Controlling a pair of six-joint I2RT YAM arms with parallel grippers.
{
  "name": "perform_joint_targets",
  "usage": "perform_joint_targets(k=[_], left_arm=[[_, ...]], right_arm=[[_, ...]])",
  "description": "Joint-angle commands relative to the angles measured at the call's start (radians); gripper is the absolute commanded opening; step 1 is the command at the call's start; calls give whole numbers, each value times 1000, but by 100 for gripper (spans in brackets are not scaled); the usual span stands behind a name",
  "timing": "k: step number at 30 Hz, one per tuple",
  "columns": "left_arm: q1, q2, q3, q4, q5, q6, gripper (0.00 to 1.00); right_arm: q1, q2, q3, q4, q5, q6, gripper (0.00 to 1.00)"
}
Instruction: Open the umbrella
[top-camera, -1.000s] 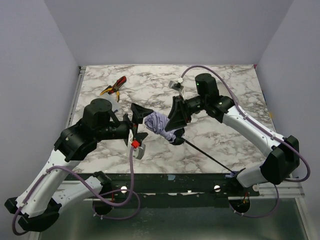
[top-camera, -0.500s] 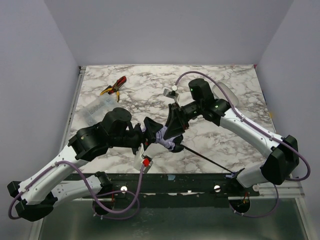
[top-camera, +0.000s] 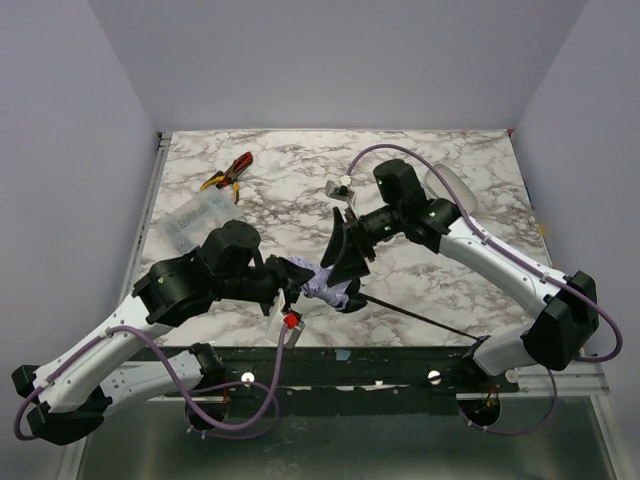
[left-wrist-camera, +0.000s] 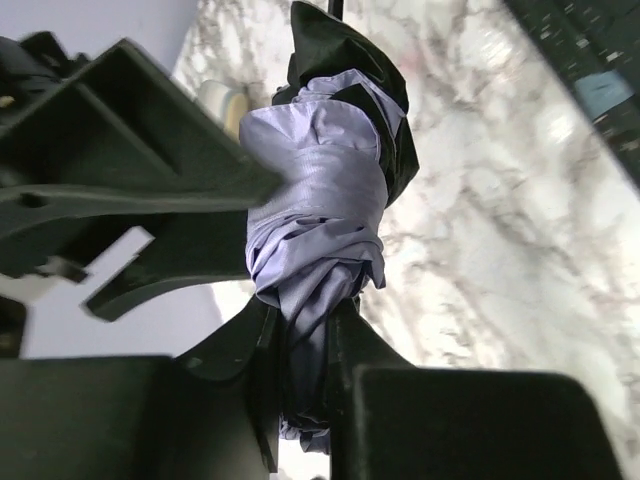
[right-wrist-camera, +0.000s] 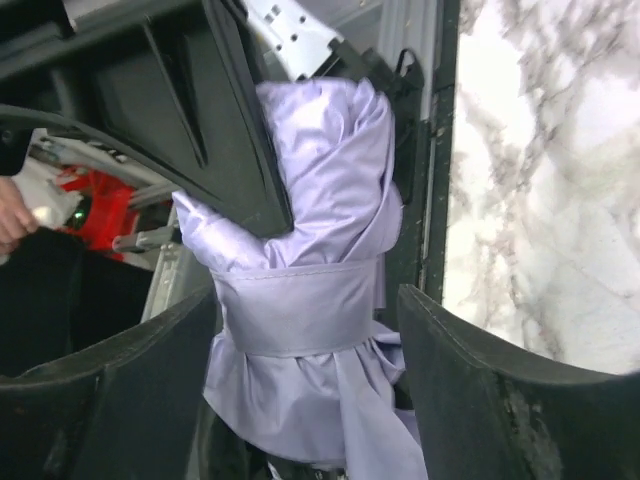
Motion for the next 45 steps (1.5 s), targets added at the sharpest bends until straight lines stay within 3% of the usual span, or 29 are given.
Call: perform_joint_targets(k=[1, 4, 10, 14, 17, 21, 27, 41, 43, 45], left_arm=[[-4, -40, -21, -10, 115, -272, 3], [17, -55, -23, 10, 156, -418, 0], [176, -31, -13, 97, 283, -888, 0], [370, 80, 55, 134, 465, -1229, 0], [439, 176, 112, 120, 536, -1408, 0], [470, 284, 201, 57, 615, -1493, 0], [512, 319, 168, 189, 747, -1671, 0], [561, 286, 107, 249, 830, -1715, 0], [568, 286, 100, 252, 833, -1717, 0], [568, 284, 98, 254, 829, -1719, 0]], right_arm=[[-28, -41, 78, -21, 106, -24, 85], [-62, -47, 138, -57, 160, -70, 96], [-65, -152, 155, -33, 280, -205, 98], [-64, -207, 140, -32, 327, -278, 98], [-64, -236, 136, -40, 357, -334, 98], [-49, -217, 171, -152, 369, -446, 98], [51, -240, 138, -199, 501, -631, 99], [119, -241, 79, -325, 610, -823, 100], [118, -241, 72, -323, 601, -826, 97], [118, -241, 70, -311, 592, -825, 78]])
